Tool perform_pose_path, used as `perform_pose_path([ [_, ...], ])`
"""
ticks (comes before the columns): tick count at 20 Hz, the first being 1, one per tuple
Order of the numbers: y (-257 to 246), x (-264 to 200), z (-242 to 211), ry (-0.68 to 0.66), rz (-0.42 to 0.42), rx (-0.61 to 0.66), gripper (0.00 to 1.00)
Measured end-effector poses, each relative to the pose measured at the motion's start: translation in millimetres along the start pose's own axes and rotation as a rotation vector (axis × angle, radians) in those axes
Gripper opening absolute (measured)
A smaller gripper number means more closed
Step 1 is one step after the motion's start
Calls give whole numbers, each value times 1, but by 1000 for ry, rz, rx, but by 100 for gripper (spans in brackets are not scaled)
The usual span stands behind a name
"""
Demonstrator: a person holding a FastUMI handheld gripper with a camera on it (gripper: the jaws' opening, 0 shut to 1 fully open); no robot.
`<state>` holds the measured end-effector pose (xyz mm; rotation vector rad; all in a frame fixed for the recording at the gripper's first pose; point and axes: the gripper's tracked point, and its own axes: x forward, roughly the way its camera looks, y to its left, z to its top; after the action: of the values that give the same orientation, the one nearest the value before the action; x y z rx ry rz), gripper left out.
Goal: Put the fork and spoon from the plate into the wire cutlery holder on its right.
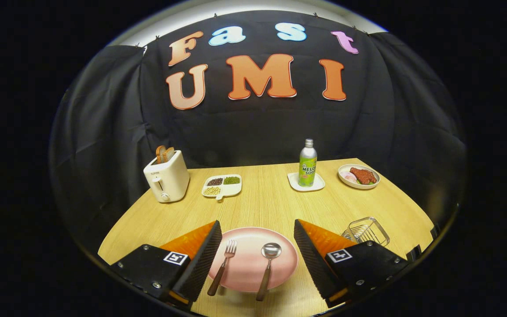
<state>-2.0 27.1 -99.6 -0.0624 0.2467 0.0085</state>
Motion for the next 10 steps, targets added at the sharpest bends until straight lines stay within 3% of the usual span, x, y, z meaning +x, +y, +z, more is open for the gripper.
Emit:
perform_pose_path([
  [10,-8,20,-52,93,-31,-42,99],
])
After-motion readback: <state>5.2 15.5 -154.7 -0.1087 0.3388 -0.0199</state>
